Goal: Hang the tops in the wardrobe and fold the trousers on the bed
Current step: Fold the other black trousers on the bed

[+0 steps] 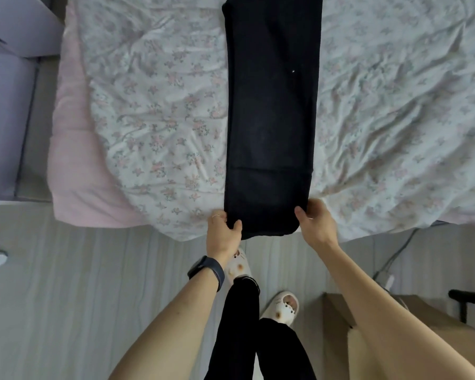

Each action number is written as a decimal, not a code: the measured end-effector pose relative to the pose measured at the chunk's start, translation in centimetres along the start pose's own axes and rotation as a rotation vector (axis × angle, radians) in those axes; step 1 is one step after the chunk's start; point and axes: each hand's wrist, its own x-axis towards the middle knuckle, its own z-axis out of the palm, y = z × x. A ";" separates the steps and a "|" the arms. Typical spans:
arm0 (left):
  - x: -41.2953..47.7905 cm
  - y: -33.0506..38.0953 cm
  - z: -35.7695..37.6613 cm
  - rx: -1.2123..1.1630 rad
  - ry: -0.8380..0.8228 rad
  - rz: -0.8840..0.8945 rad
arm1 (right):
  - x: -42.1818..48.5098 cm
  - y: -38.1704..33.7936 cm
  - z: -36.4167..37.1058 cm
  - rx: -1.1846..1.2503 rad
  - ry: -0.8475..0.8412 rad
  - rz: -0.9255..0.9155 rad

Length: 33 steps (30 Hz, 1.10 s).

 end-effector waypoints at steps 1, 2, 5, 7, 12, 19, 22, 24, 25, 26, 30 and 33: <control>-0.1 -0.2 0.1 -0.036 0.028 -0.011 | 0.0 0.2 0.3 0.019 -0.026 0.019; 0.0 -0.5 0.2 -0.070 0.049 -0.018 | 0.0 0.3 0.6 0.045 -0.061 0.042; 0.7 -1.6 0.0 -0.051 -0.003 -0.020 | 0.1 1.3 1.9 0.082 -0.175 0.111; 1.1 -2.0 -0.6 -0.036 -0.078 -0.013 | 0.3 1.9 2.2 0.044 -0.210 0.128; 0.2 -3.0 -2.7 0.023 -0.352 -0.018 | -1.5 3.3 1.2 -0.044 -0.291 0.146; -6.8 -3.5 -5.6 -0.018 -0.435 -0.072 | -9.2 3.2 -1.9 0.046 -0.404 0.185; -11.2 -3.8 -6.7 -0.010 -0.424 -0.070 | -13.2 2.9 -3.3 0.088 -0.415 0.158; -13.2 -4.1 -7.2 -0.003 -0.383 -0.062 | -15.0 3.2 -3.8 0.102 -0.421 0.155; -14.8 -4.2 -7.7 0.012 -0.364 -0.046 | -16.7 3.5 -4.3 0.118 -0.413 0.157; -15.8 -4.3 -8.0 0.032 -0.340 -0.024 | -17.7 3.8 -4.3 0.130 -0.398 0.156; -19.1 -3.4 -9.0 0.146 -0.237 0.058 | -21.1 4.4 -4.1 0.212 -0.232 0.154; -20.7 -1.9 -9.8 0.204 -0.189 0.038 | -22.3 3.2 -4.4 0.196 -0.074 0.168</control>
